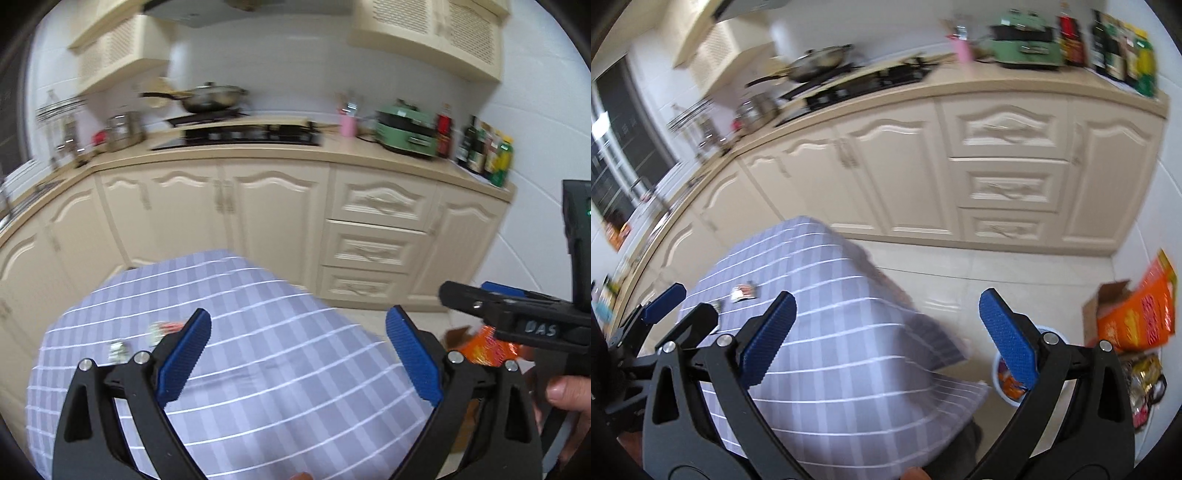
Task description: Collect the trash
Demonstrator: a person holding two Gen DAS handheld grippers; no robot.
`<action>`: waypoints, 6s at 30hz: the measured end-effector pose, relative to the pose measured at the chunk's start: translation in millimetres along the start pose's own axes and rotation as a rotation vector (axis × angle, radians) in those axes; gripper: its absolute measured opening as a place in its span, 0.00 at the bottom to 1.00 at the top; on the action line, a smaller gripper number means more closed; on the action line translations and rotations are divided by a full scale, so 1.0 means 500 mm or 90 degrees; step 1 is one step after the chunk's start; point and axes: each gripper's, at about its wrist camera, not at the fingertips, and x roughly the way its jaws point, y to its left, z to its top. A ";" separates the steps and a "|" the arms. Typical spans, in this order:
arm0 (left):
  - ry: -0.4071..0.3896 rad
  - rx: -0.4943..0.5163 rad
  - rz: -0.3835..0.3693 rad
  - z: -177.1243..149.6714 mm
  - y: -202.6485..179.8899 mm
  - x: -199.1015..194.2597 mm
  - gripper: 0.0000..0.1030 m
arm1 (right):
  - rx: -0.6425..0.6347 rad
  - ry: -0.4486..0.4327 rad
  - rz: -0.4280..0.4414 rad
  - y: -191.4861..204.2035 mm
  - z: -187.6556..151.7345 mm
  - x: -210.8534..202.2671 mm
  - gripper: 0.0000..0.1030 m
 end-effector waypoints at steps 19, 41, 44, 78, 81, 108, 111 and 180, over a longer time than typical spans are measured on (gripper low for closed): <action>0.062 -0.142 0.176 -0.118 0.378 0.021 0.91 | -0.186 0.057 0.099 0.302 -0.006 0.162 0.94; 0.142 -0.154 0.123 -0.141 0.440 0.181 0.11 | -0.393 0.177 0.100 0.454 -0.080 0.431 0.19; 0.136 -0.165 0.117 -0.147 0.438 0.161 0.09 | -0.374 0.168 0.109 0.434 -0.085 0.404 0.17; 0.024 0.026 -0.149 -0.004 -0.160 0.004 0.08 | -0.047 -0.079 -0.003 -0.140 -0.018 -0.109 0.17; 0.052 0.063 -0.185 -0.012 -0.259 0.043 0.08 | 0.014 -0.067 -0.050 -0.246 -0.041 -0.124 0.17; 0.335 0.169 -0.251 -0.154 -0.640 0.459 0.54 | 0.293 0.058 -0.129 -0.667 -0.163 0.035 0.90; 0.301 0.137 -0.231 -0.126 -0.608 0.449 0.81 | 0.316 0.050 -0.143 -0.680 -0.170 0.022 0.92; -0.200 -0.109 0.354 0.070 0.260 -0.533 0.96 | -0.250 -0.243 0.063 0.509 0.003 -0.278 0.94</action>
